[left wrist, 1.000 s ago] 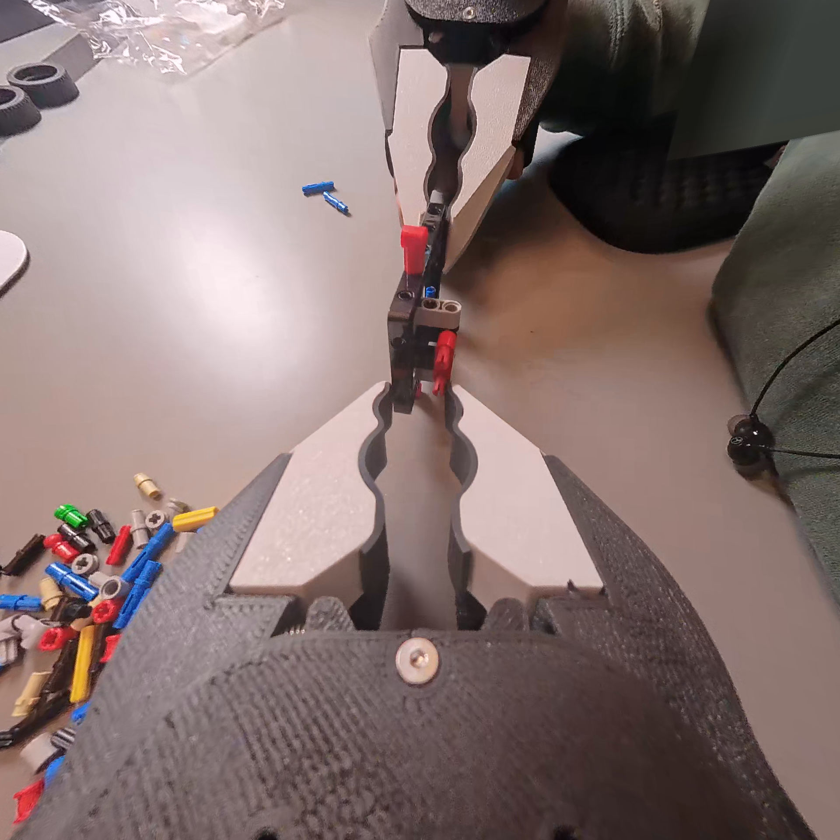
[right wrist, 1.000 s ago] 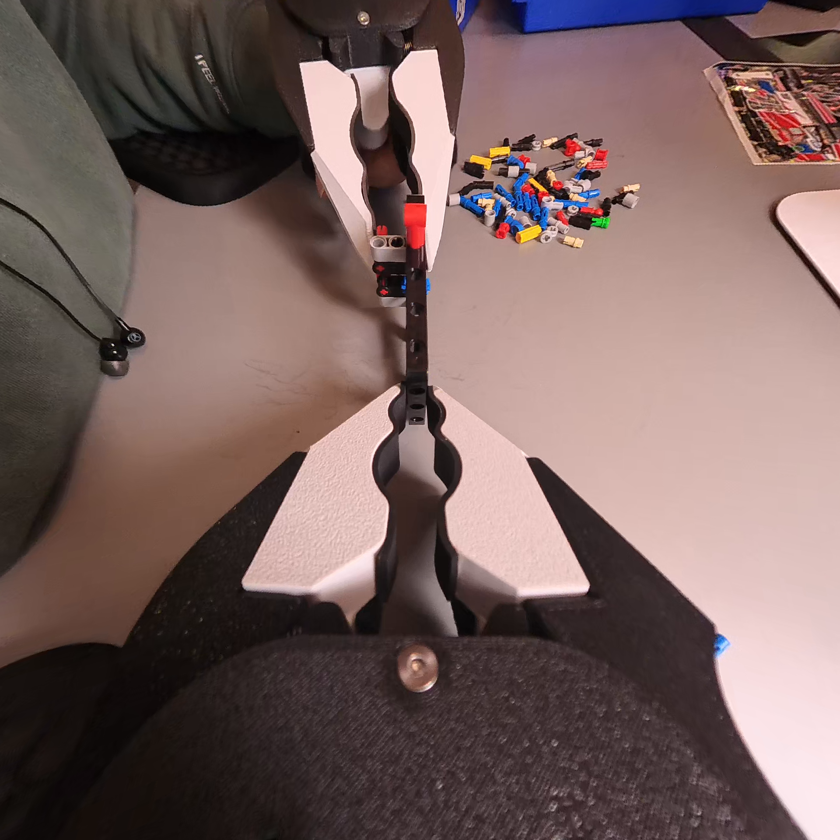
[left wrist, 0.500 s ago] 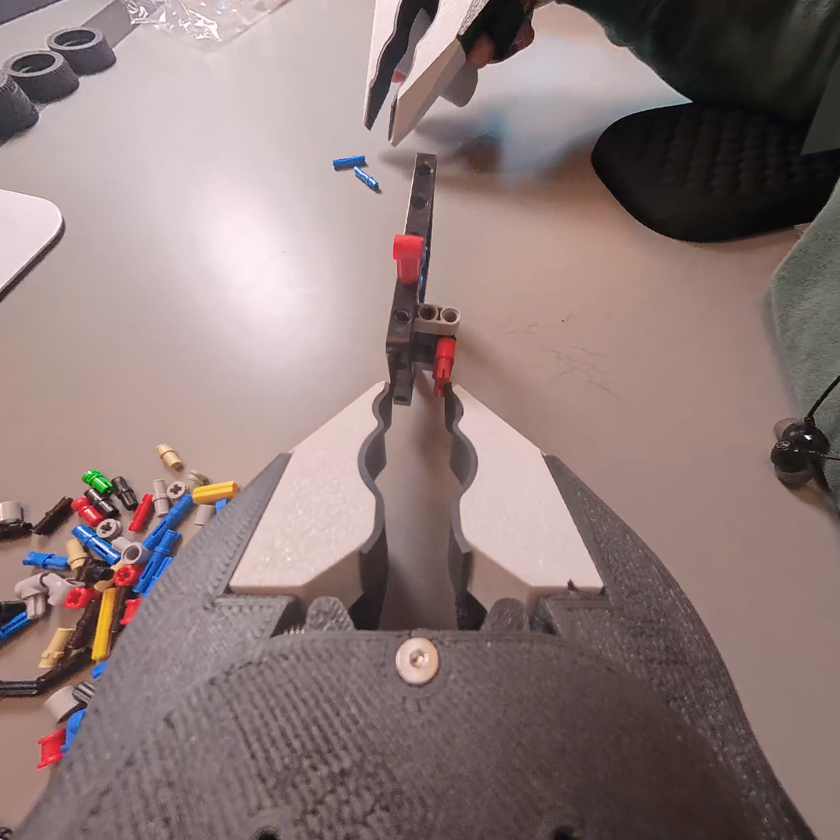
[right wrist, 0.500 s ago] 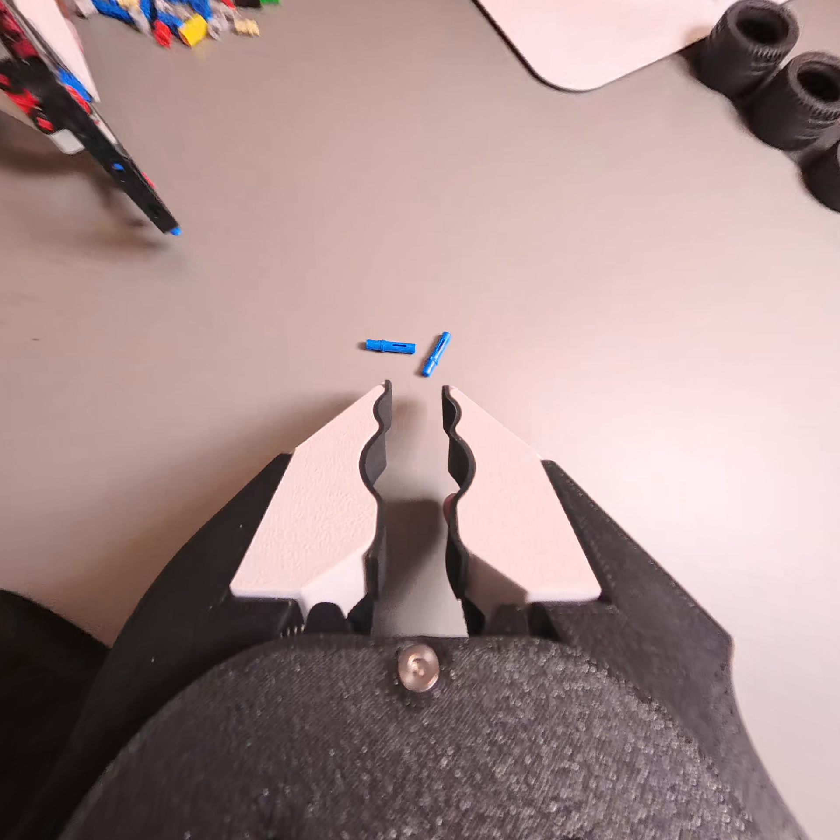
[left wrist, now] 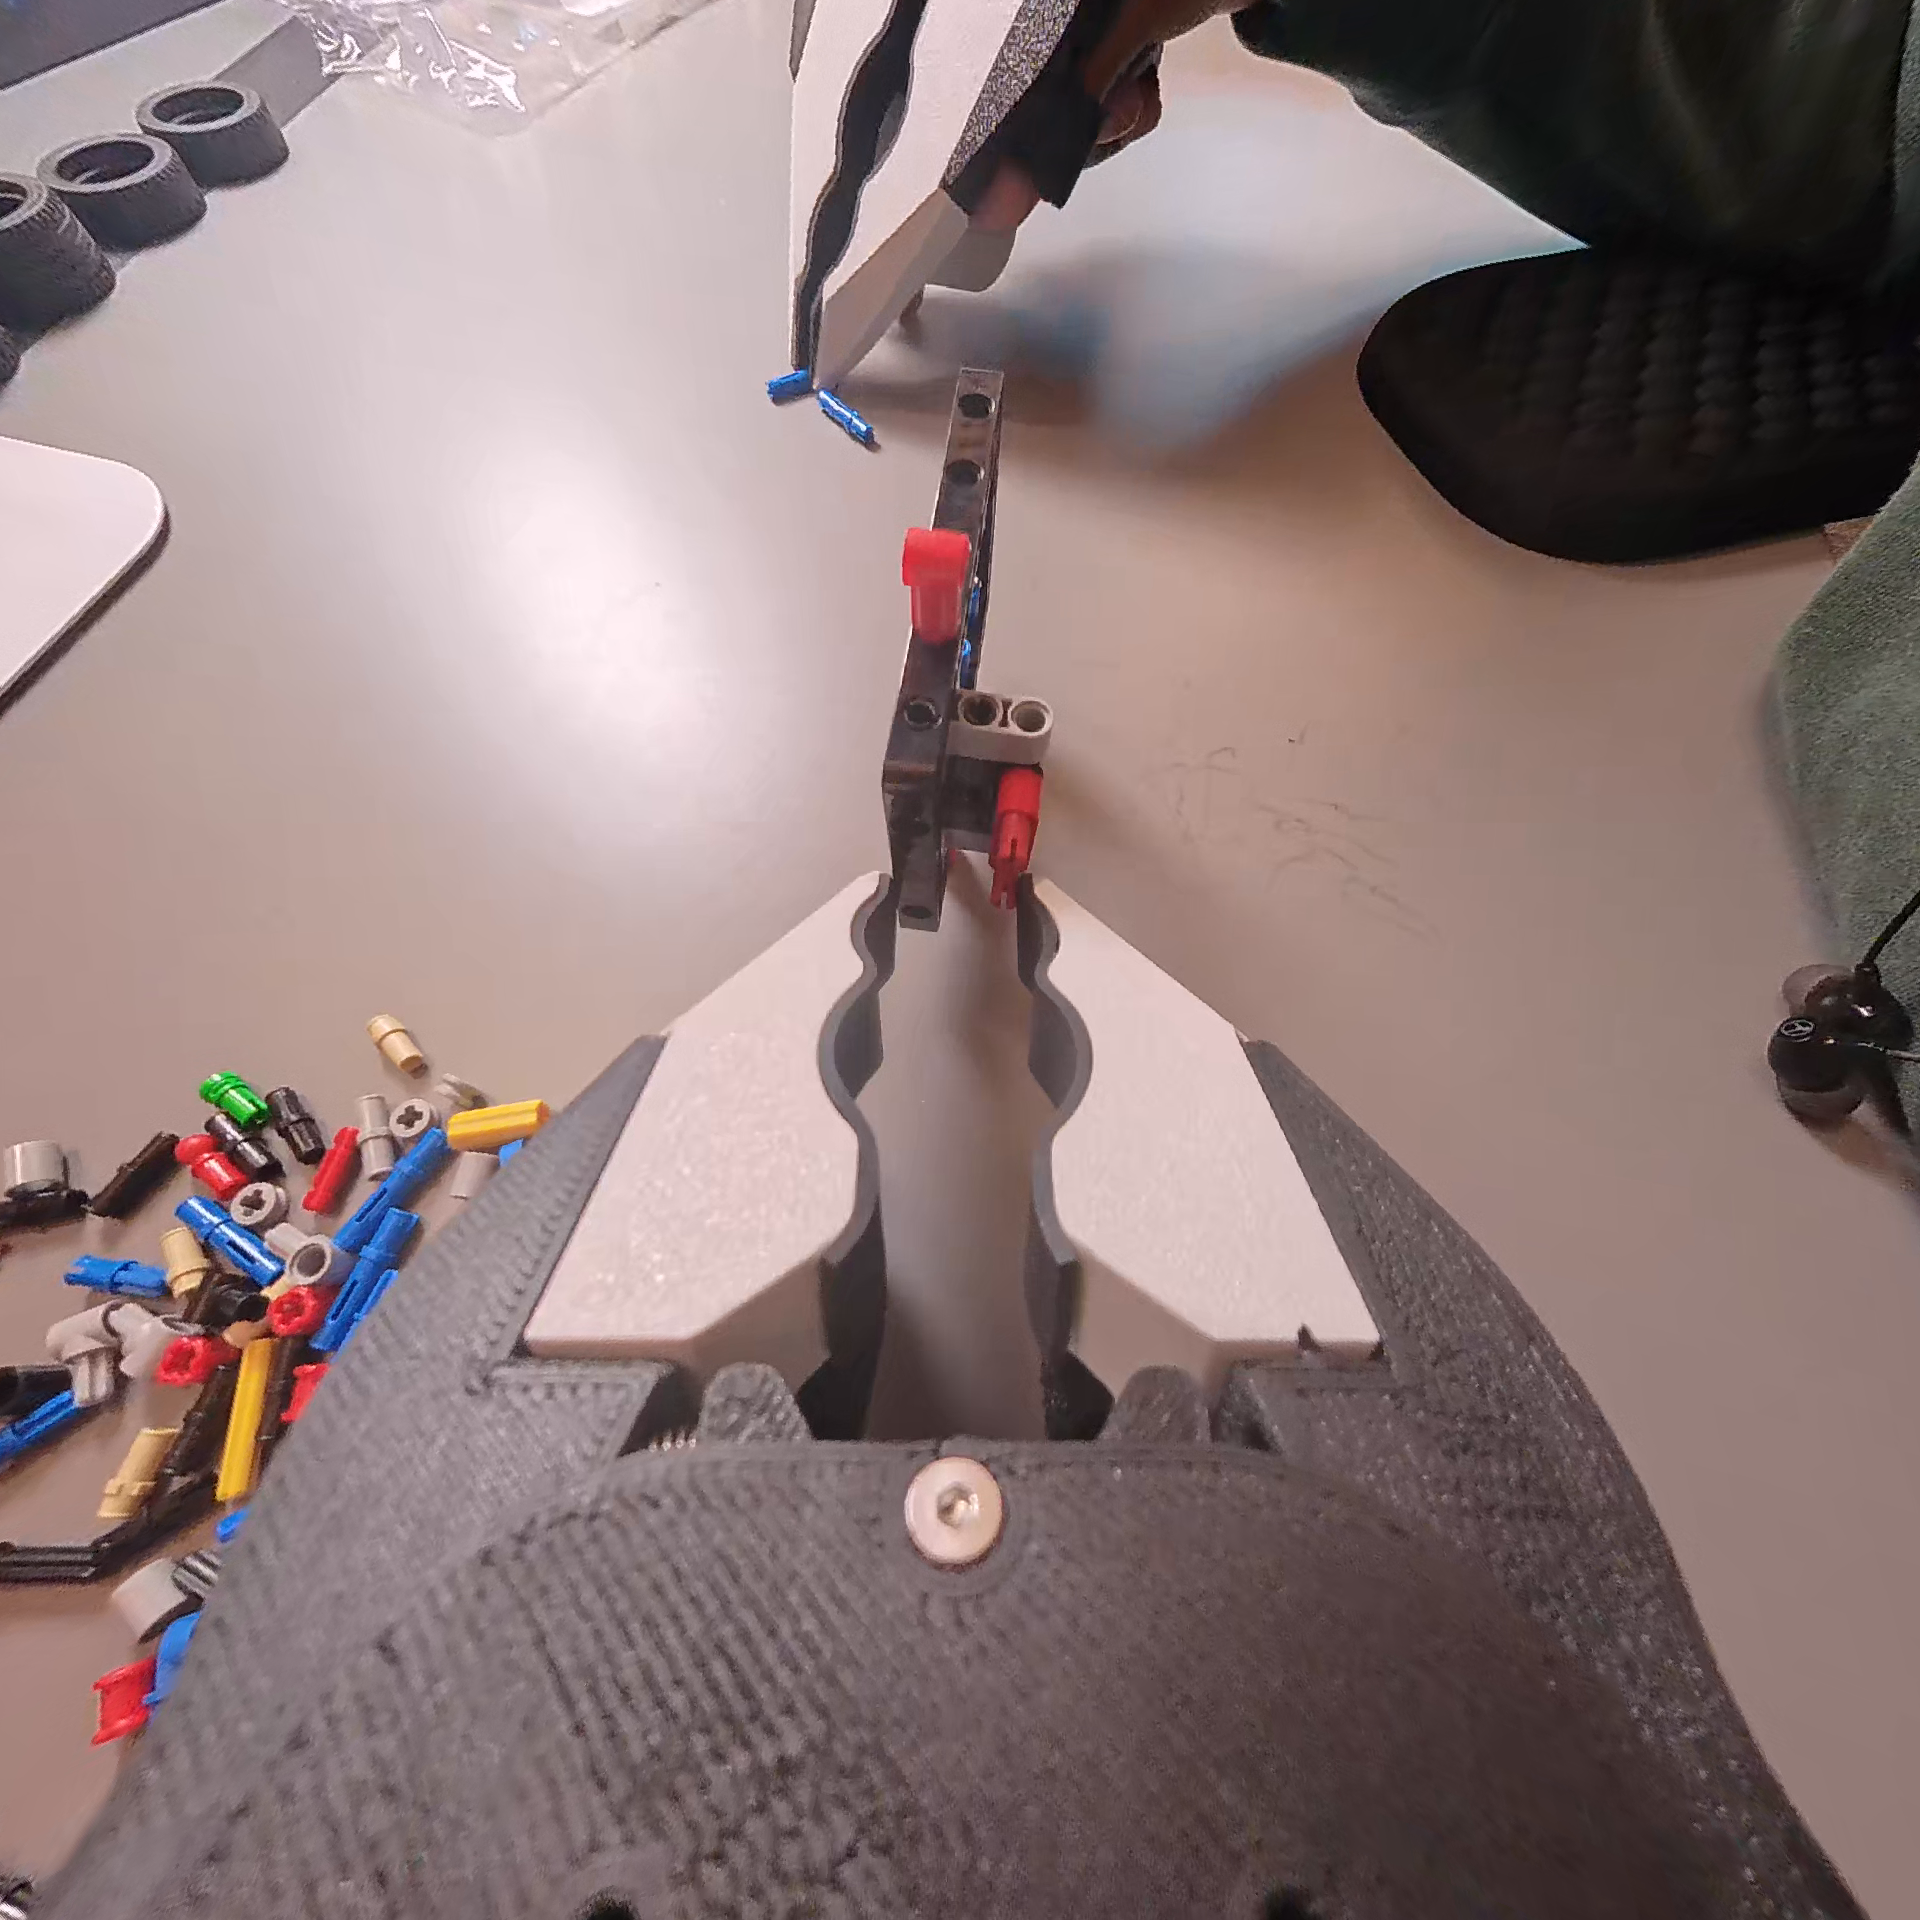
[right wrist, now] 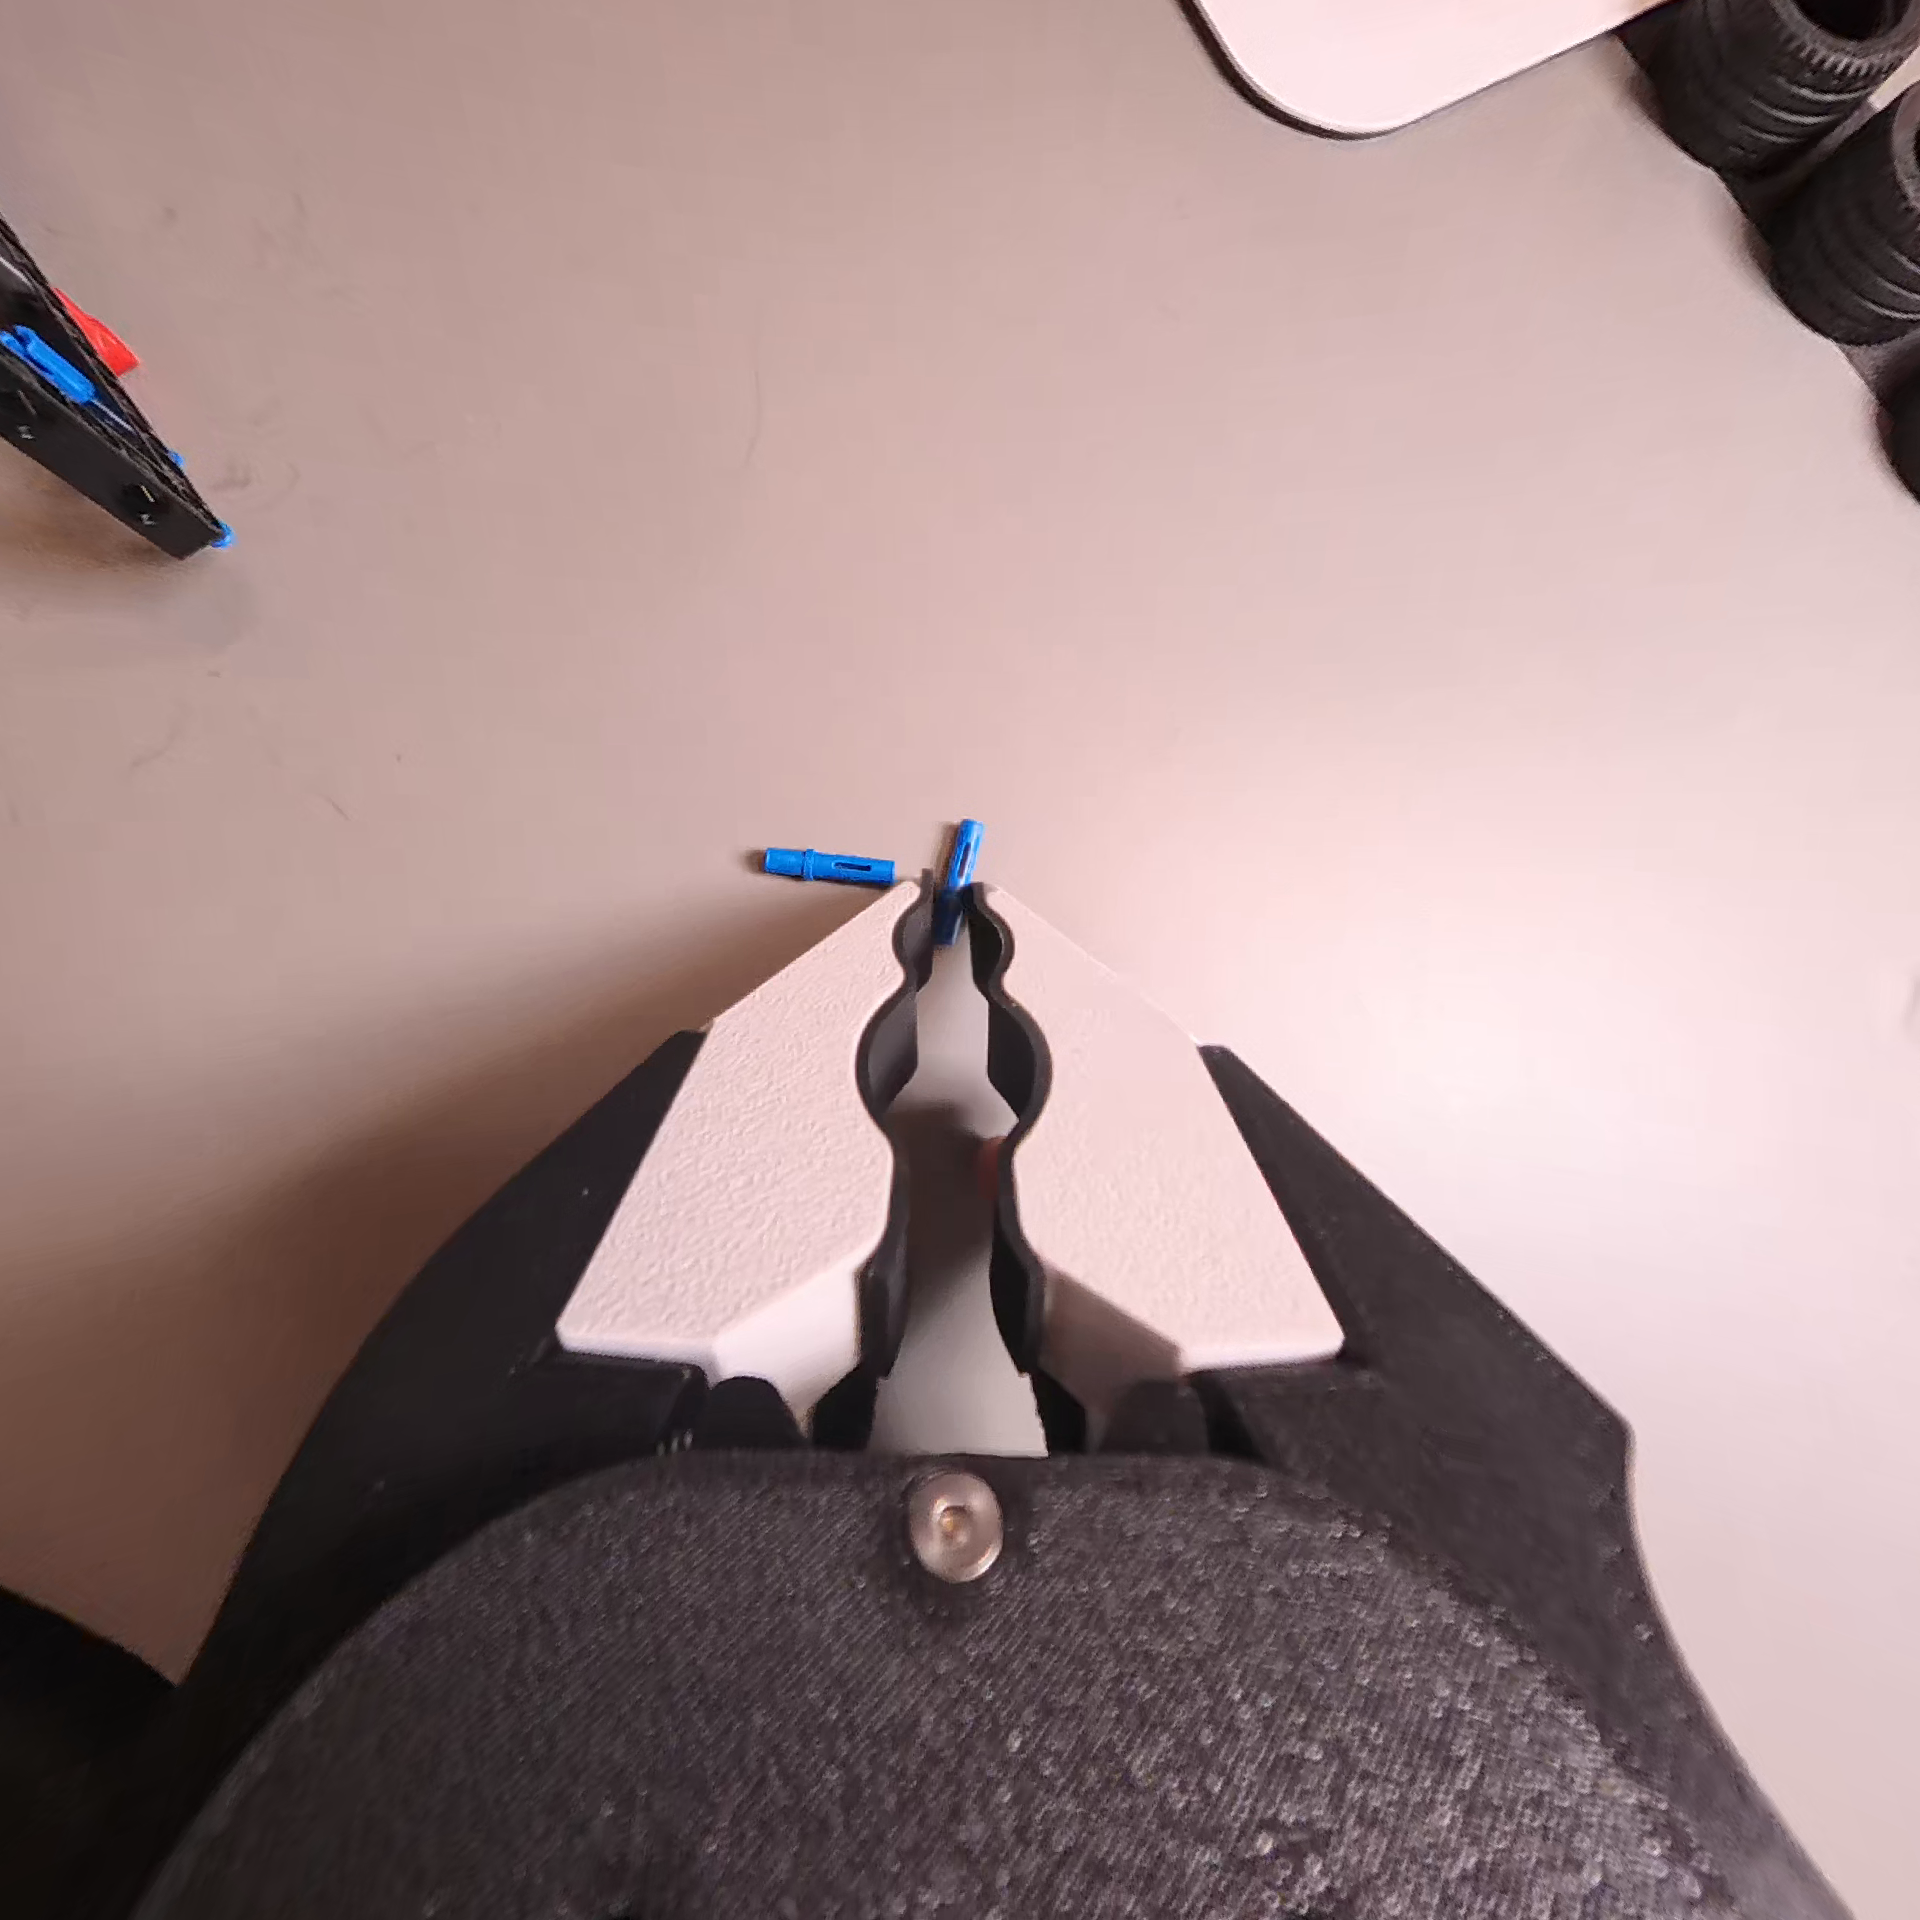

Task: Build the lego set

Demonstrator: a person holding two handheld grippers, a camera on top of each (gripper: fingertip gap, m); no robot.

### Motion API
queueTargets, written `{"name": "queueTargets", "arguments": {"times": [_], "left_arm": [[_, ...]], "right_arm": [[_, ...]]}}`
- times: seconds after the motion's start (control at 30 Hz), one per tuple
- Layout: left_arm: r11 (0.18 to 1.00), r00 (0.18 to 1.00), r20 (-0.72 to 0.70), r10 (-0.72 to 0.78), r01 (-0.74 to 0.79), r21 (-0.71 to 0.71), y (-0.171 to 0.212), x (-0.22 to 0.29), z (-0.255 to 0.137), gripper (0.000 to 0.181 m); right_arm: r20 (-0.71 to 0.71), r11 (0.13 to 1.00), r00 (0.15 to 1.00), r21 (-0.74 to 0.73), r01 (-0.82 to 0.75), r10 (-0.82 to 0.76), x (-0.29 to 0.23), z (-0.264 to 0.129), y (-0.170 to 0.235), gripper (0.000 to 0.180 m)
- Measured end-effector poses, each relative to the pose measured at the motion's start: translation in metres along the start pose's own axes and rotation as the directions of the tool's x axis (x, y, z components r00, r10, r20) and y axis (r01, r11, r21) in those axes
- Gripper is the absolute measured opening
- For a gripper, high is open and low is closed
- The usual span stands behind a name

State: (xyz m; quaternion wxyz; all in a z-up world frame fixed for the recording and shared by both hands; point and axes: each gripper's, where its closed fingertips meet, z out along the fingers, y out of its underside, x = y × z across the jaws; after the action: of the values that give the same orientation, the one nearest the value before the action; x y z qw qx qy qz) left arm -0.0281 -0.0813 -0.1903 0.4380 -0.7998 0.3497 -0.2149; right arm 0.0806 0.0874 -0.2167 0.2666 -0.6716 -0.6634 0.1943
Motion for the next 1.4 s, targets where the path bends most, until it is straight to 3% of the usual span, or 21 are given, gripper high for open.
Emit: {"name": "queueTargets", "arguments": {"times": [0.27, 0.43, 0.57, 0.83, 0.93, 1.07, 1.2, 1.33, 1.4], "left_arm": [[1.000, 1.000, -0.012, -0.002, 0.002, 0.011, -0.001, 0.001, 0.000, 0.026], [0.999, 0.999, -0.032, -0.029, 0.030, 0.040, -0.005, 0.002, -0.002, 0.031], [0.999, 0.999, -0.031, -0.029, 0.030, 0.028, -0.003, 0.002, 0.000, 0.016], [0.999, 0.999, -0.024, -0.029, 0.030, 0.041, -0.007, 0.002, -0.002, 0.020], [0.998, 0.999, -0.019, -0.034, 0.035, 0.058, -0.011, 0.002, -0.001, 0.021], [0.985, 0.996, -0.065, -0.069, 0.078, 0.154, -0.036, 0.011, 0.005, 0.021], [0.967, 0.981, -0.140, -0.132, 0.158, 0.199, -0.055, 0.022, 0.014, 0.020], [0.978, 0.985, -0.107, -0.135, 0.150, 0.146, -0.051, 0.017, 0.019, 0.022], [0.990, 0.991, -0.087, -0.105, 0.112, 0.087, -0.042, 0.012, 0.013, 0.033]], "right_arm": [[-0.016, 0.990, 0.997, 0.112, 0.080, -0.079, -0.003, -0.019, -0.005, 0.003], [0.106, 0.970, 0.989, 0.232, 0.074, -0.101, -0.028, -0.038, -0.018, 0.003], [0.191, 0.970, 0.965, 0.198, 0.139, -0.177, -0.054, -0.029, -0.010, 0.003], [0.234, 0.965, 0.944, 0.179, 0.191, -0.231, -0.074, -0.020, -0.009, 0.003], [0.221, 0.943, 0.942, 0.275, 0.189, -0.253, -0.081, -0.023, -0.026, 0.003], [0.203, 0.846, 0.922, 0.497, 0.192, -0.329, -0.106, -0.038, -0.065, 0.003], [0.157, 0.773, 0.891, 0.575, 0.268, -0.426, -0.134, -0.039, -0.081, 0.003], [0.133, 0.776, 0.863, 0.518, 0.359, -0.487, -0.141, -0.029, -0.070, 0.003], [0.135, 0.813, 0.864, 0.434, 0.388, -0.485, -0.132, -0.021, -0.054, 0.003]]}}
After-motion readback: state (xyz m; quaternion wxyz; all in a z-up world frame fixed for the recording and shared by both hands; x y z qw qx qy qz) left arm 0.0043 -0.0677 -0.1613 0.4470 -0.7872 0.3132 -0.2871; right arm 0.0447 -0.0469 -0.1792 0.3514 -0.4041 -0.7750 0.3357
